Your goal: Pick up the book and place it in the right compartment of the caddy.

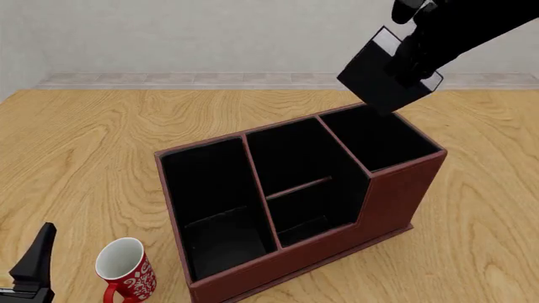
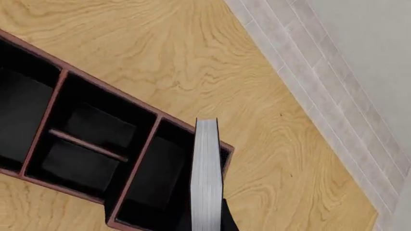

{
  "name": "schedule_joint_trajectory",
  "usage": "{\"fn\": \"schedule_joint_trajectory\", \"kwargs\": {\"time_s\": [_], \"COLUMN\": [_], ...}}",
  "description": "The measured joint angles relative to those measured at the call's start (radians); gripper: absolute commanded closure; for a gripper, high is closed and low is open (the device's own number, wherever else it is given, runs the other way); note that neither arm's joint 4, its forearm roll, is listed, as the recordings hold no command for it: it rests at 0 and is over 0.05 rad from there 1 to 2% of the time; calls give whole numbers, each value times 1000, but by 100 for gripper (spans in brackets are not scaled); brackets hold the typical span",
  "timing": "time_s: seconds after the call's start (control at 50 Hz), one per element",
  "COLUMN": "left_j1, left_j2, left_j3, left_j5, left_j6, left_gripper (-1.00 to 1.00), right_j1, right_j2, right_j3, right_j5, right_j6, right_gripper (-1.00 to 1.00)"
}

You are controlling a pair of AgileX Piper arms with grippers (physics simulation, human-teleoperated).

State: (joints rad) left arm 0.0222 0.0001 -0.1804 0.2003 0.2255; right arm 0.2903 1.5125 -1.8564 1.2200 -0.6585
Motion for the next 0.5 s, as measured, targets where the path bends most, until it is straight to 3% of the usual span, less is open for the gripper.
{"fn": "schedule_joint_trajectory", "kwargs": {"time_s": [0.5], "left_j1": [1], "left_j2": [0], "left_j3": [8], "left_j5": [-4], "left_j6": [-1], "left_gripper": [-100], "right_j1": [-43], "right_j2": [-11], "right_j3": [98], "right_j5": [0], "right_j6": [45], "right_gripper": [100]}}
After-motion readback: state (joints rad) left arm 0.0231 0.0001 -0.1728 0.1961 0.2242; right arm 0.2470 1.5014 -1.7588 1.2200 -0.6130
